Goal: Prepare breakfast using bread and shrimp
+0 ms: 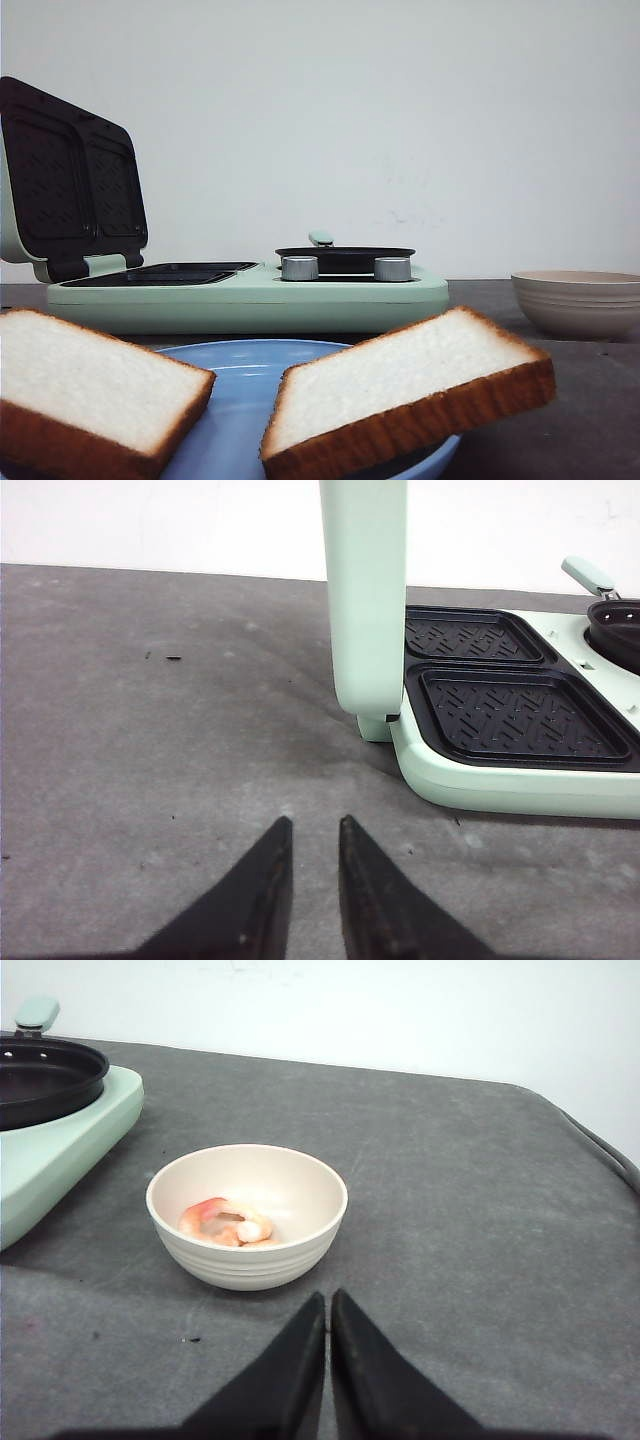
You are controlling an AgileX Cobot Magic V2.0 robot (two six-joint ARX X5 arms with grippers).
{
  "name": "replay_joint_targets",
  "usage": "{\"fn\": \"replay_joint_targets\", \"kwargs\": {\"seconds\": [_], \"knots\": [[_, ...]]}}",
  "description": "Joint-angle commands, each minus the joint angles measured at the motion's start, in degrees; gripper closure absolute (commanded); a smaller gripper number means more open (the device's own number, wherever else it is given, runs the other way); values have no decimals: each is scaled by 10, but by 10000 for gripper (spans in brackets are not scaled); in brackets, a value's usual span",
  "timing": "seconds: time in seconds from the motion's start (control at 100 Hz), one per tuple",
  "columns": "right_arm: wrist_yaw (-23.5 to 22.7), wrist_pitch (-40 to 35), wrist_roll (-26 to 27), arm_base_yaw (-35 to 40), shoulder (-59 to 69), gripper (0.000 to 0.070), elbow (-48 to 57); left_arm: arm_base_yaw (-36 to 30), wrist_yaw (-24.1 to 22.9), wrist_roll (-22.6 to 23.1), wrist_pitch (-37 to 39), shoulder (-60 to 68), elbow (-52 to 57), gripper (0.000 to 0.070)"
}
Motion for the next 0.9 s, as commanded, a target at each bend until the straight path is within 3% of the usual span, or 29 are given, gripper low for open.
{"fn": "replay_joint_targets", "kwargs": {"seconds": [0.0, 0.89], "knots": [[0, 4, 8, 1, 1, 696, -2, 1, 0, -3, -4, 0, -9, 700], [0, 3, 30, 1, 1, 696, -2, 1, 1, -9, -4, 0, -9, 700]]}}
